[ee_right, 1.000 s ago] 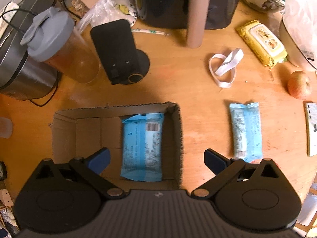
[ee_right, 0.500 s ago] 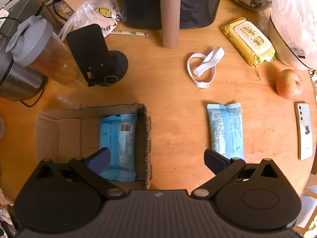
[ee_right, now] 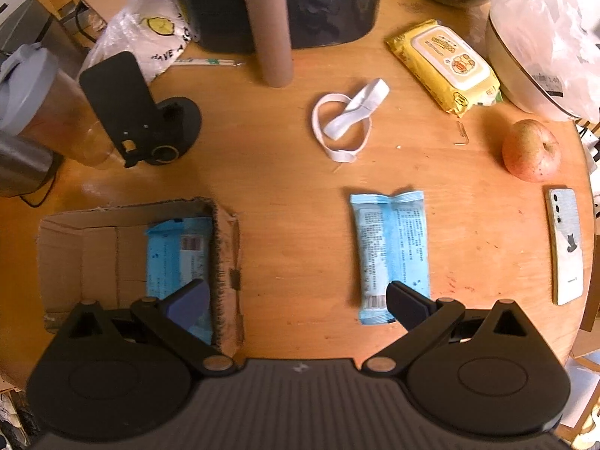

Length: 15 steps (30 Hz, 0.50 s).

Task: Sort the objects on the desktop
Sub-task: 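Raise the right tool from the box and move it over the second blue packet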

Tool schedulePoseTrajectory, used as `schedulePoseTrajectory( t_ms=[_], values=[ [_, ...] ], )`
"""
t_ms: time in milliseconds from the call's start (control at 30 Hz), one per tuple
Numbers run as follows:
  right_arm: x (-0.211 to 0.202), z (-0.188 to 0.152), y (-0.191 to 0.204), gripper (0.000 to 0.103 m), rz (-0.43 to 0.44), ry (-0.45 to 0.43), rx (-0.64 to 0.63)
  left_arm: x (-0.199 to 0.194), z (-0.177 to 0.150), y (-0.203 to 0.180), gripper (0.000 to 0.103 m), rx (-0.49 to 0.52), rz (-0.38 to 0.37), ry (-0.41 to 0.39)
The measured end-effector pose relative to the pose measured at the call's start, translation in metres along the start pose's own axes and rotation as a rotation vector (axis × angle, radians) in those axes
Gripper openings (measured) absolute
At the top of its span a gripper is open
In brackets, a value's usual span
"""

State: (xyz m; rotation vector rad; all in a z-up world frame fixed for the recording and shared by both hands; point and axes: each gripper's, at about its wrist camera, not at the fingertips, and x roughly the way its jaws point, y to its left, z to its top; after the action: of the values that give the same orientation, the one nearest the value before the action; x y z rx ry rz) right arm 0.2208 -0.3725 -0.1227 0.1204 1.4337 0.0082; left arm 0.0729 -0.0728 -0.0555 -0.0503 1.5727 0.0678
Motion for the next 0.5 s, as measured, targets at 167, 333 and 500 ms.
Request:
schedulePoseTrajectory(
  t_ms=[167,333,500],
  values=[
    [0.002,0.001,-0.010,0.103,-0.002,0.002,-0.003,0.003,0.000,-0.008,0.103,-0.003,-0.001,0.001],
    [0.002,0.002,-0.022,0.103,-0.006,0.002,0.002,0.005,0.000,-0.016,0.103,-0.004,-0.003,0.003],
    [0.004,0.002,-0.033,0.103,-0.012,0.003,0.006,0.005,-0.002,-0.024,0.103,-0.011,-0.008,-0.002]
  ],
)
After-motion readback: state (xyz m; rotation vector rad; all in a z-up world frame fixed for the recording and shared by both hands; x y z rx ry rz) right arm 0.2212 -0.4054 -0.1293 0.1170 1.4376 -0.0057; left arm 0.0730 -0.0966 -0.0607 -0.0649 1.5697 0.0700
